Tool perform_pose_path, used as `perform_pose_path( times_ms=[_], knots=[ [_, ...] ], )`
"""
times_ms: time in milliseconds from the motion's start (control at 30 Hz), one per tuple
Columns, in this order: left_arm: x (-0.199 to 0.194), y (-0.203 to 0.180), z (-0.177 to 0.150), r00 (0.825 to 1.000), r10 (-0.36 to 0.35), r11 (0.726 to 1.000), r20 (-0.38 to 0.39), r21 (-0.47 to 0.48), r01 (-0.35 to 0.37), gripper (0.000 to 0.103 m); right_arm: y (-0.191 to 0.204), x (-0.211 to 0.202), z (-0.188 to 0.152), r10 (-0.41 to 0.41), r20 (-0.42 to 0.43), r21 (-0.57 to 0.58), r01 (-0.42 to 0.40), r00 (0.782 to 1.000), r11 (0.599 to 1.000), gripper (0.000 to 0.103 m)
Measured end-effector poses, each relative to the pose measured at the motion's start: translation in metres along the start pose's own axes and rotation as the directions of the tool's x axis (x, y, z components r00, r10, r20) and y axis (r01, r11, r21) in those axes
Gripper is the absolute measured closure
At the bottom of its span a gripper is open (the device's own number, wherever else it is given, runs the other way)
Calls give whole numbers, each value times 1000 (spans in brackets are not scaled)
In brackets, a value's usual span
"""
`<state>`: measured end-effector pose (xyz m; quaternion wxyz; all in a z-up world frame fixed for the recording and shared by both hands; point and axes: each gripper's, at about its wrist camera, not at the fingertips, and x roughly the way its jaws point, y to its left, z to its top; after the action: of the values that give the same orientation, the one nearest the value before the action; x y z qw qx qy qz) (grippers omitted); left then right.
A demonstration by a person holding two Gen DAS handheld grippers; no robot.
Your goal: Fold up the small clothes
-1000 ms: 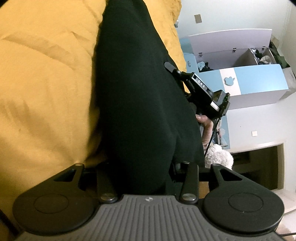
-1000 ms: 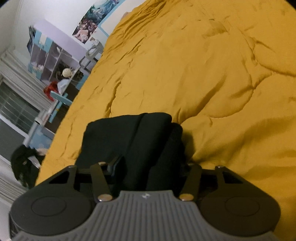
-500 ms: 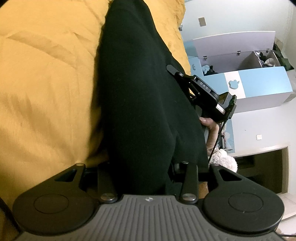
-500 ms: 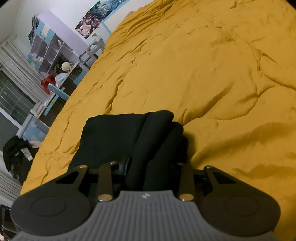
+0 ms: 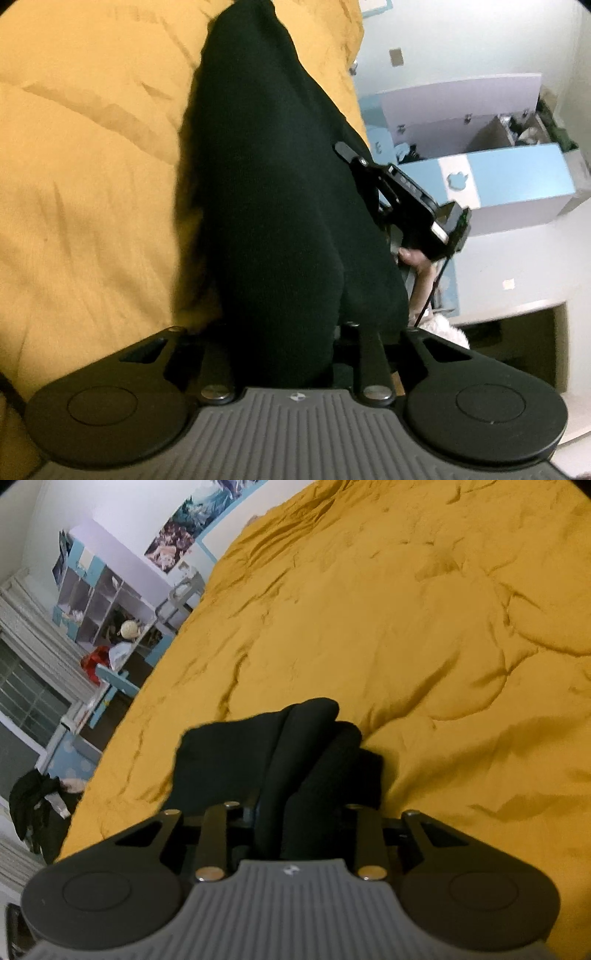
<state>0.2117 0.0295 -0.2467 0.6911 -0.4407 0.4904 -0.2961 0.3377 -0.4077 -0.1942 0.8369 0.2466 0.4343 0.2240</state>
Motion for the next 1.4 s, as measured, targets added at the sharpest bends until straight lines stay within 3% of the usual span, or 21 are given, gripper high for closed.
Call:
perform_pose_path(
  times_ms=[133, 233, 500, 633, 833, 967, 1067, 1133, 1200, 1300, 1400],
  knots=[
    [-8, -15, 2, 1000, 2, 1000, 25, 16, -2, 78, 44, -16, 12, -85, 9, -113, 85, 996, 990, 81],
    [-21, -34, 8, 999, -1, 998, 33, 62, -1, 79, 84, -30, 22, -96, 16, -175, 97, 995, 980, 81],
    [-105, -76, 17, 989, -32, 983, 145, 183, 5, 80, 197, -47, 40, -43, 55, -271, 56, 998, 961, 81],
    [-155, -77, 11, 972, -32, 982, 232, 190, -13, 80, 249, -27, 40, 1, 34, -308, 9, 999, 951, 81],
    [-226, -48, -21, 926, -12, 987, 378, 153, -49, 80, 309, 37, 24, 134, -35, -292, -138, 990, 946, 81],
    [-244, 7, -51, 915, 65, 996, 397, 26, -82, 80, 306, 102, -10, 132, -157, -201, -162, 979, 966, 81],
    [-251, 52, -67, 915, 109, 994, 389, -71, -89, 81, 293, 147, -50, 45, -237, -206, -96, 970, 974, 80],
    [-249, 71, -71, 926, 109, 993, 362, -90, -82, 82, 276, 165, -75, -23, -264, -203, -33, 964, 979, 76],
    [-243, 80, -74, 935, 106, 993, 338, -86, -82, 82, 255, 162, -86, -24, -242, -171, -19, 970, 985, 65],
    [-244, 86, -71, 943, 96, 995, 319, -64, -79, 82, 220, 135, -78, 78, -189, -2, -79, 979, 997, 60],
    [-244, 96, -69, 953, 68, 997, 296, -60, -52, 82, 191, 103, -75, 153, -163, 123, -134, 975, 983, 53]
  ],
)
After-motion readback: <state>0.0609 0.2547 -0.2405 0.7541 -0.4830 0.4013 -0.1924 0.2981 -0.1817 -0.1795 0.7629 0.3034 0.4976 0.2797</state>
